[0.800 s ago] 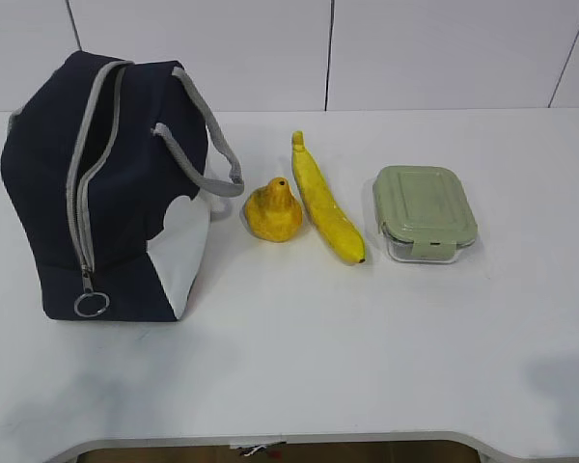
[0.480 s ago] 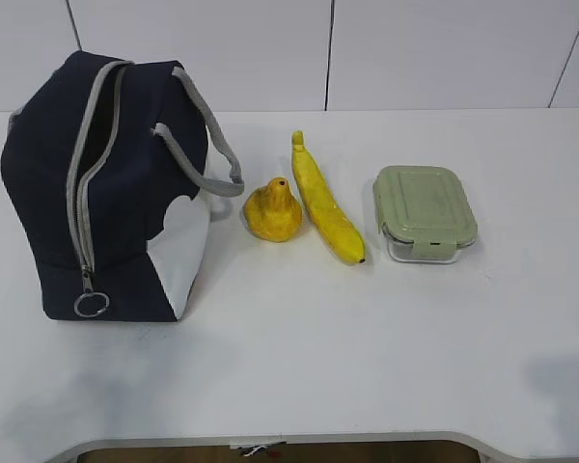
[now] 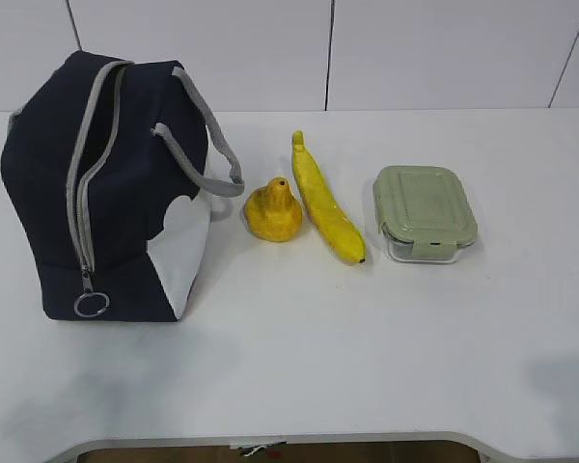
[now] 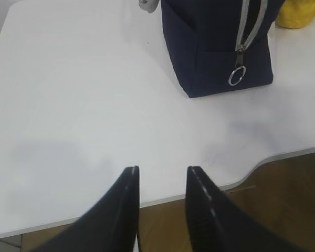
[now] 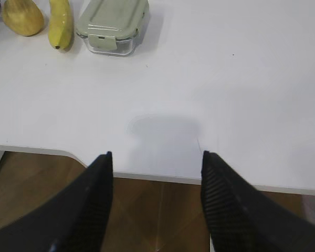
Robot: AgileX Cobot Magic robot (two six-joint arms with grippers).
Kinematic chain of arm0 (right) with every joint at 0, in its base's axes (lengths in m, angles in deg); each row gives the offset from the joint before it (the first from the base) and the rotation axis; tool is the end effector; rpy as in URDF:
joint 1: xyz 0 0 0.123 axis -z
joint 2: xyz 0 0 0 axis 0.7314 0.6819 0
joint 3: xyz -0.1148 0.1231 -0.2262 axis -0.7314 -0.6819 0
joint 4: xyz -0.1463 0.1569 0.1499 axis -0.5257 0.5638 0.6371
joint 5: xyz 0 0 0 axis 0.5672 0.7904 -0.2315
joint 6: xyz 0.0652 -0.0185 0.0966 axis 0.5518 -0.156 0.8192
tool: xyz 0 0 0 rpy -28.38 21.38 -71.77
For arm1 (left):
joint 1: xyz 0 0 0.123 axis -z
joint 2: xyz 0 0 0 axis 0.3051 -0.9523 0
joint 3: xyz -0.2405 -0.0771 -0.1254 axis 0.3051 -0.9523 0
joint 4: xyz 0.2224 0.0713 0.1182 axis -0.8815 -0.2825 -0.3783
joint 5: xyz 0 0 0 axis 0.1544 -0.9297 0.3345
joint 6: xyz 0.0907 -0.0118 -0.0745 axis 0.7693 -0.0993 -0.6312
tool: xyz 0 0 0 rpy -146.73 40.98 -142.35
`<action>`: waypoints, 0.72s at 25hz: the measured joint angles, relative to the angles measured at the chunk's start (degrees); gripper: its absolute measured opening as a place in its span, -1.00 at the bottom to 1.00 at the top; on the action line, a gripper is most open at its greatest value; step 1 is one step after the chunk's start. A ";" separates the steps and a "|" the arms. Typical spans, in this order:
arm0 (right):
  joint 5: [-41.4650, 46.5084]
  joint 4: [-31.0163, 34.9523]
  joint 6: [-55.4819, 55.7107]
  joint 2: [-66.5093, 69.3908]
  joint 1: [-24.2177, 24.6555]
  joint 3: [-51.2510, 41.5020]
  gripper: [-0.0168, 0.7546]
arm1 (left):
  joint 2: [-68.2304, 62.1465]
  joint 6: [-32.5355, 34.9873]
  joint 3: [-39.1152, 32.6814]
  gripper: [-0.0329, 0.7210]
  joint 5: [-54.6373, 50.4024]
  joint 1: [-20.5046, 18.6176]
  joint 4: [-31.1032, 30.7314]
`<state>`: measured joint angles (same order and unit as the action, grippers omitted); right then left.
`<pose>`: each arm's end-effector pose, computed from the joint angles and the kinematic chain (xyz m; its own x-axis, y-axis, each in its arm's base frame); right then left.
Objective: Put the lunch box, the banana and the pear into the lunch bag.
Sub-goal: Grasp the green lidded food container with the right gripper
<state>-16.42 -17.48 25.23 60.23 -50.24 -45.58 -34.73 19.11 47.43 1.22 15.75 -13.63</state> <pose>0.0241 0.0013 0.2620 -0.5079 -0.0545 -0.8597 -0.0695 0.9973 -0.0222 0.0254 -0.0132 0.2730 -0.4732 0.1408 -0.8696 0.1452 0.9861 0.0806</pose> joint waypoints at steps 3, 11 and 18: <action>0.00 0.00 0.00 0.00 0.00 0.35 0.17 | 0.00 0.00 0.00 -0.29 0.00 0.00 0.00; -0.46 4.41 0.00 0.00 0.00 1.41 0.17 | 0.00 0.00 0.00 -0.29 0.00 0.00 0.00; -1.25 9.86 0.00 7.19 0.00 1.55 0.17 | 0.00 0.00 0.00 -0.29 0.00 0.00 0.00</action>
<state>-17.67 -7.62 25.23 67.42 -50.24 -44.04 -34.73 19.11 47.43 1.22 15.75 -13.63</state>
